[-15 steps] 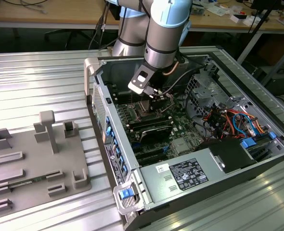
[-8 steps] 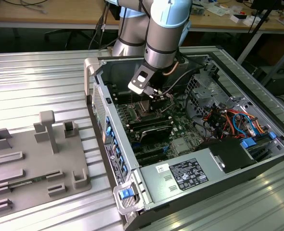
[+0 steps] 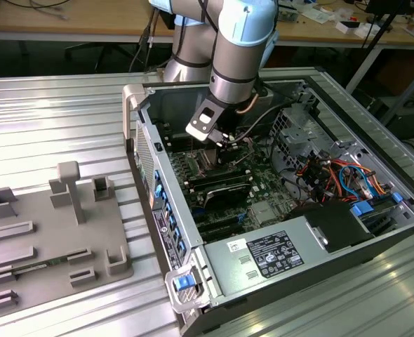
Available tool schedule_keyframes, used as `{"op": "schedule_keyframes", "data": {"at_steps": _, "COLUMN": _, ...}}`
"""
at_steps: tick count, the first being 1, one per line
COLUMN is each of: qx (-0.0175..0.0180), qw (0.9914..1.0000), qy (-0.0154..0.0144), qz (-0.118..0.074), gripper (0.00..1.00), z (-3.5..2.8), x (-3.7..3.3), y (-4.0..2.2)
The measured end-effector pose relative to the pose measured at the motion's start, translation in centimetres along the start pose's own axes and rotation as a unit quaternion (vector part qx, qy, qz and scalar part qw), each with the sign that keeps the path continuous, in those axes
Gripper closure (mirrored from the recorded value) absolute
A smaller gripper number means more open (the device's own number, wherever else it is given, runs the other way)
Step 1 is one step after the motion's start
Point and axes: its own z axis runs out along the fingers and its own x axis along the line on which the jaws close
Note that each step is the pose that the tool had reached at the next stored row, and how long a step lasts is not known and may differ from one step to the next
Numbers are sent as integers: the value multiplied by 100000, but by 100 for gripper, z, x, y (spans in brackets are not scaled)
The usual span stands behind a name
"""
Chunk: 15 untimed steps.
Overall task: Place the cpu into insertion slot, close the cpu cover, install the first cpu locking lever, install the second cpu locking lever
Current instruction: 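Place the cpu into insertion slot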
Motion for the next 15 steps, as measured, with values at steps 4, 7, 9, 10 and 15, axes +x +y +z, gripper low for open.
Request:
{"op": "schedule_keyframes", "data": {"at_steps": 4, "qx": 1, "qw": 100000, "qy": 0, "qz": -3, "gripper": 45, "z": 22, "x": 0, "y": -1}}
{"op": "schedule_keyframes", "data": {"at_steps": 7, "qx": 0, "qw": 100000, "qy": 0, "qz": 0, "gripper": 45, "z": 39, "x": 1, "y": -1}}
{"op": "schedule_keyframes", "data": {"at_steps": 9, "qx": -4, "qw": 100000, "qy": 2, "qz": -1, "gripper": 45, "z": 52, "x": 3, "y": 3}}
{"op": "schedule_keyframes", "data": {"at_steps": 10, "qx": 0, "qw": 100000, "qy": 1, "qz": -6, "gripper": 45, "z": 56, "x": 4, "y": 3}}
{"op": "schedule_keyframes", "data": {"at_steps": 15, "qx": -1, "qw": 100000, "qy": -2, "qz": -2, "gripper": 45, "z": 65, "x": 4, "y": 2}}
